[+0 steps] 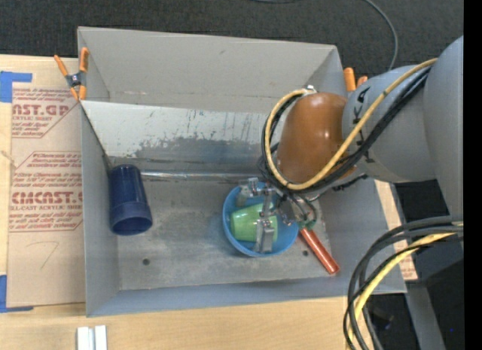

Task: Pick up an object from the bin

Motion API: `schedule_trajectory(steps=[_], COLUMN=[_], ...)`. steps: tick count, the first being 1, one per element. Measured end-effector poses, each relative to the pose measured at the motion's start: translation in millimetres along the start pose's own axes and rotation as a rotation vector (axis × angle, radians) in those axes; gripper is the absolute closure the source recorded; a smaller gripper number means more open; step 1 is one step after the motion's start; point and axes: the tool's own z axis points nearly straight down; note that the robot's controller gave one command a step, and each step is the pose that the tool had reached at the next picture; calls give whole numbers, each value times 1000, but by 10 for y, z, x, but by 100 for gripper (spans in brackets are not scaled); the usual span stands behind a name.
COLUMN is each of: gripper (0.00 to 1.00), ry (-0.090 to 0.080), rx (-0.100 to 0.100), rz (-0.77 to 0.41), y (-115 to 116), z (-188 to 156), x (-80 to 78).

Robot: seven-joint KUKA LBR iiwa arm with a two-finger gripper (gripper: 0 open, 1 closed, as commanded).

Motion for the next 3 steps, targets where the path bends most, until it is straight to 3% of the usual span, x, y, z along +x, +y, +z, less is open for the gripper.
schedule_trajectory(steps=[1,2,3], gripper=[0,100,100], ry=[-5,-13,-13], rx=[4,1,1], rz=[169,-380,-380], y=[-729,63,62], z=[234,283,282], x=[548,517,517])
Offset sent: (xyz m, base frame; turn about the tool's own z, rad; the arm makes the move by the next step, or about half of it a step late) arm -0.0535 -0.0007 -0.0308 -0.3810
